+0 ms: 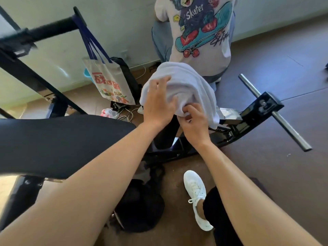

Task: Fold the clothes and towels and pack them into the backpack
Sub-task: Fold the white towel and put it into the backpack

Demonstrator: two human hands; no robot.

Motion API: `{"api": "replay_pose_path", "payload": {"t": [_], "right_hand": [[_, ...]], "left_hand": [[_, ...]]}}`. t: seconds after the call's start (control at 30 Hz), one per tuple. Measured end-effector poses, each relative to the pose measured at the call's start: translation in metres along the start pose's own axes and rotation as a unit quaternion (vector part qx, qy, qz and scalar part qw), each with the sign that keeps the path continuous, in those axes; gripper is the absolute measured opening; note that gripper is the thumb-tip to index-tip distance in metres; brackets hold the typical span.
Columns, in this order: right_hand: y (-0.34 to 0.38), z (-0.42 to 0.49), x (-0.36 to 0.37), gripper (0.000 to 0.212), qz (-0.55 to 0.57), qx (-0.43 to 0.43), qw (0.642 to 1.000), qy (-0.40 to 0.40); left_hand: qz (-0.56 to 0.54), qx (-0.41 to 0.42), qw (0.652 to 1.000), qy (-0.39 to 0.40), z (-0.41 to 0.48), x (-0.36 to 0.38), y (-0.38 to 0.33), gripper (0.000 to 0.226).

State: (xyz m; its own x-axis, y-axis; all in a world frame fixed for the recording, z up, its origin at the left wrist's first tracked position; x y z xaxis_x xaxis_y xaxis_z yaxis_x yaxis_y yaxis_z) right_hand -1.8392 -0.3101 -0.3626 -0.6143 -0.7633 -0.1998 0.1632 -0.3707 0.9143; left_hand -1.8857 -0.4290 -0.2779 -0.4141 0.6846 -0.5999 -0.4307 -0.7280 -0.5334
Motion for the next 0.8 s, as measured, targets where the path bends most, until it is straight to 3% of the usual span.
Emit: {"api": "replay_pose_path", "payload": {"t": [0.13, 0.23, 0.3, 0.4, 0.47, 0.57, 0.67, 0.73, 0.8], "right_hand": [[-0.014, -0.001, 0.001, 0.009, -0.029, 0.066, 0.996, 0.054], [-0.023, -0.003, -0.004, 0.008, -0.028, 0.121, 0.991, 0.045], [-0.02, -0.003, -0.006, 0.03, -0.001, 0.119, 0.993, 0.019], [-0.01, -0.002, -0.001, 0.072, -0.005, 0.041, 0.998, 0.037], [-0.009, -0.003, 0.008, 0.082, -0.063, 0.003, 0.994, 0.09], [-0.014, -0.003, 0.014, 0.088, -0.13, -0.017, 0.985, 0.113], [-0.019, -0.002, 0.018, 0.089, -0.163, -0.014, 0.979, 0.119], [-0.023, -0.003, 0.018, 0.078, -0.143, 0.017, 0.983, 0.112], [-0.025, -0.004, 0.017, 0.066, -0.115, 0.047, 0.988, 0.095]], "left_hand": [[0.145, 0.151, 0.978, 0.028, 0.029, 0.022, -0.027, 0.05], [0.204, 0.154, 0.964, 0.067, 0.047, 0.033, -0.025, 0.028], [0.207, 0.137, 0.968, 0.048, 0.055, 0.031, -0.024, 0.024], [0.141, 0.06, 0.987, -0.043, 0.066, 0.011, -0.024, 0.024], [0.067, -0.03, 0.993, -0.087, 0.071, -0.003, -0.017, 0.023], [-0.034, -0.187, 0.969, -0.156, 0.072, -0.03, 0.006, 0.019], [-0.091, -0.312, 0.914, -0.244, 0.063, -0.066, 0.043, 0.027], [-0.1, -0.353, 0.892, -0.265, 0.05, -0.09, 0.067, 0.035], [-0.095, -0.351, 0.894, -0.263, 0.03, -0.112, 0.085, 0.033]]}}
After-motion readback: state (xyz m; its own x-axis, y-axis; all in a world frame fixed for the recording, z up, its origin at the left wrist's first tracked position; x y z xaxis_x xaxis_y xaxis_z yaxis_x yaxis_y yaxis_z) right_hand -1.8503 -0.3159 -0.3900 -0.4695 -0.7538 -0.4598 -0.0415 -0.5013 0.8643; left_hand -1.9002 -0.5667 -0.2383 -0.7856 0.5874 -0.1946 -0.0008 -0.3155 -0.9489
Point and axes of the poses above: each hand's wrist, its own z-axis towards the middle knuckle, its own x-axis out of the palm, y = z × x, the point moved 6 cm from there along z, towards the middle knuckle, and after that the axes turned 15 degrees about -y, right-handed, at the moved point
